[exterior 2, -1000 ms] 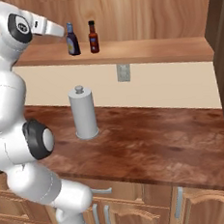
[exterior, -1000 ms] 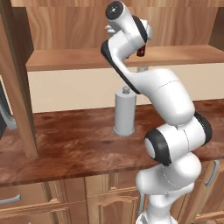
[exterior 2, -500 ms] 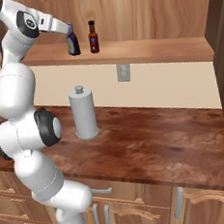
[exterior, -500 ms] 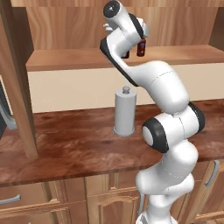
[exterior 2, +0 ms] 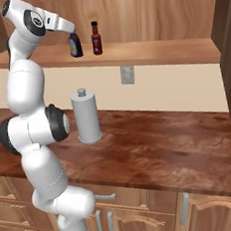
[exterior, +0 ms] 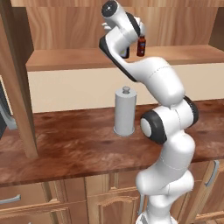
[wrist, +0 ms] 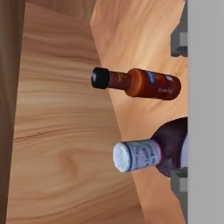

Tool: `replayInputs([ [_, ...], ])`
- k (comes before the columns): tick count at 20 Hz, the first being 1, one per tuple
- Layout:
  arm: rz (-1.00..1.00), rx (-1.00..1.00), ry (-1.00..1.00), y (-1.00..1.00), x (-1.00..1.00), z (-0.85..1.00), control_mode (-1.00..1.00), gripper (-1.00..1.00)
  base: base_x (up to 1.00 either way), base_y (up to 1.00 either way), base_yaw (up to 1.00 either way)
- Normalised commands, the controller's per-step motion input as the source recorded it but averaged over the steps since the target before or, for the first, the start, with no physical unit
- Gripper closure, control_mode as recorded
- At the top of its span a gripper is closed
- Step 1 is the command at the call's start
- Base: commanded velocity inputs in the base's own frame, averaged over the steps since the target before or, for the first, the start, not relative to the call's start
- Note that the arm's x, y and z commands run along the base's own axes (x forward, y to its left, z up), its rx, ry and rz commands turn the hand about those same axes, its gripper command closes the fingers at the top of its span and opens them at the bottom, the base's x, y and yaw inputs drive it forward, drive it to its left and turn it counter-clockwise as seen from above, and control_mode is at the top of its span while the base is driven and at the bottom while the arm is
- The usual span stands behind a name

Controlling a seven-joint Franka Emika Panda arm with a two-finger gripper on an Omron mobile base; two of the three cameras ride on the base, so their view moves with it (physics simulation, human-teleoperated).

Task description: Move the condiment bottle and condiment bottle from the cabinet to the dining counter.

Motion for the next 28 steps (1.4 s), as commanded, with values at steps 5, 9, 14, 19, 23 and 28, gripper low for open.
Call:
replayInputs([
  [5, 0.00, 0.00, 0.00, 0.00, 0.29, -0.06, -1.00, -1.00, 0.00, 0.00, 0.00],
  [9, 0.00, 0.00, 0.00, 0.00, 0.29, -0.14, -1.00, -1.00, 0.00, 0.00, 0.00],
  [14, 0.00, 0.00, 0.00, 0.00, 0.28, -0.13, -1.00, -1.00, 0.00, 0.00, 0.00],
  [19, 0.00, 0.00, 0.00, 0.00, 0.34, -0.04, -1.00, -1.00, 0.00, 0.00, 0.00],
  [23, 0.00, 0.00, 0.00, 0.00, 0.36, -0.05, -1.00, -1.00, 0.00, 0.00, 0.00],
  [28, 0.00, 0.00, 0.00, 0.00, 0.27, -0.02, -1.00, -1.00, 0.00, 0.00, 0.00],
])
